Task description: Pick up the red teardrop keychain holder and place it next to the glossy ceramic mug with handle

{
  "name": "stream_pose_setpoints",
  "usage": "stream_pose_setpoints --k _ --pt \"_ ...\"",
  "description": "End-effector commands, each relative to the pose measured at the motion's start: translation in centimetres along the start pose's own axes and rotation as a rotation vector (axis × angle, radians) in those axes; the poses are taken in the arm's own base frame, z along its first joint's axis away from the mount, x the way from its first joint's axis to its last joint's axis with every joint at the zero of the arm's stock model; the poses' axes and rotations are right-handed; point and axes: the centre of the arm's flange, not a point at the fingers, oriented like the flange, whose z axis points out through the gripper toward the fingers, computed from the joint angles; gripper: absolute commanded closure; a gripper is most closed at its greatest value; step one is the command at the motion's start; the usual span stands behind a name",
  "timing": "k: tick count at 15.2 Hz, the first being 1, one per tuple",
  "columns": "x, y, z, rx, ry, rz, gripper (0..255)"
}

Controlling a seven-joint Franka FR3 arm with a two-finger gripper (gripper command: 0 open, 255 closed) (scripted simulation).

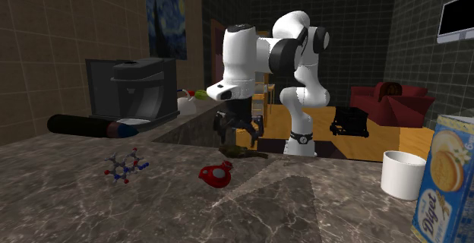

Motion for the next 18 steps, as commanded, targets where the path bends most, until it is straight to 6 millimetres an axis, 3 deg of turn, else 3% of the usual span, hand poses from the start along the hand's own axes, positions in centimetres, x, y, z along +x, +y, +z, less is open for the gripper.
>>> stream_pose_setpoints --k 1,4,11,18 --pt "1.7 1.9 1.5 -0.003 -0.015 0.012 0" --pt "3.7 4.1 3.0 -0.007 -0.033 0.027 0" --pt "3.5 4.2 7.0 -0.007 -0.033 0.027 0" --pt "3.5 4.2 7.0 -0.007 -0.033 0.027 0"
